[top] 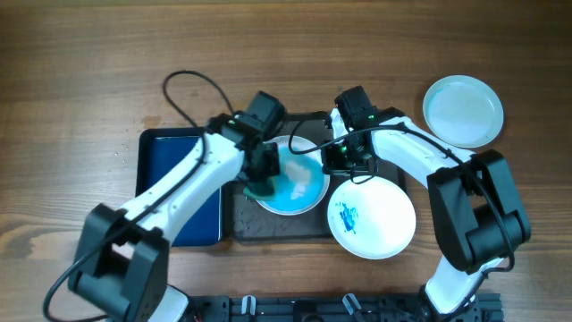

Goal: Clean dirty plates on tray and stack at the side
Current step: 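Return the sponge to the blue tray with the left gripper, then lift the scrubbed plate by its rim with the right gripper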

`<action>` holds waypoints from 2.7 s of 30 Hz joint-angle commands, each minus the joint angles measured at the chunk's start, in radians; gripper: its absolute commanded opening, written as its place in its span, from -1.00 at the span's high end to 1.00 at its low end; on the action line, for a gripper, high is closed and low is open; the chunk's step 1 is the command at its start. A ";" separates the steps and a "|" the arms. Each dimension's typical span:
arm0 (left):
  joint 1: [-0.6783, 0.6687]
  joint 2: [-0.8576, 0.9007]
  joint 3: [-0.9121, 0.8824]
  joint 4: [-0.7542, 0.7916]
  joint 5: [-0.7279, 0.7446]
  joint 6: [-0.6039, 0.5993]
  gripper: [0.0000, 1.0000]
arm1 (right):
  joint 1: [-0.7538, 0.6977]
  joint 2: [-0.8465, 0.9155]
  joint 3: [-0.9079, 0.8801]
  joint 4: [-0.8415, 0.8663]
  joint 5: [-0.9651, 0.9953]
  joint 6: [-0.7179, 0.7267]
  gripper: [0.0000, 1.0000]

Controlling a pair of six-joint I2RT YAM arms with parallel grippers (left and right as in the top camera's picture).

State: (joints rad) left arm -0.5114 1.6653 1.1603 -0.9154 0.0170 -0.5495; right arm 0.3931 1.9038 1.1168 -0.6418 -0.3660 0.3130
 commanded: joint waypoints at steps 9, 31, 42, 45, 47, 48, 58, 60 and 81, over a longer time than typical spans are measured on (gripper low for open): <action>0.460 -0.105 -0.031 -0.132 -0.098 -0.093 0.92 | 0.000 0.023 -0.004 0.009 0.029 0.001 0.91; 0.564 -0.124 -0.236 0.036 -0.048 0.022 -0.99 | 0.000 0.023 -0.004 0.001 0.028 -0.006 0.92; 0.341 -0.769 -0.121 -0.153 -0.109 0.048 -1.00 | 0.000 0.022 0.000 0.010 0.040 -0.036 0.91; 0.339 -0.877 -0.121 -0.174 -0.109 0.048 -1.00 | 0.001 0.010 0.031 -0.010 0.074 -0.051 0.91; 0.339 -0.926 -0.121 -0.179 -0.109 0.048 -1.00 | 0.000 -0.023 0.052 -0.026 0.101 -0.051 0.91; 0.339 -0.939 -0.121 -0.179 -0.109 0.048 -1.00 | 0.001 -0.046 0.066 -0.038 0.113 -0.052 0.91; 0.339 -0.943 -0.121 -0.205 -0.108 0.048 -1.00 | 0.001 -0.210 0.138 -0.137 0.194 -0.081 0.91; 0.338 -0.943 -0.121 -0.205 -0.108 0.048 -1.00 | 0.001 -0.228 0.146 -0.146 0.195 -0.078 0.91; 0.339 -0.943 -0.121 -0.209 -0.108 0.048 -1.00 | 0.001 -0.239 0.354 -0.267 0.417 -0.131 0.91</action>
State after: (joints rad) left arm -0.1684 0.7216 1.0344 -1.1229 -0.0776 -0.5167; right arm 0.3939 1.6897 1.4105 -0.9009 -0.0093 0.1951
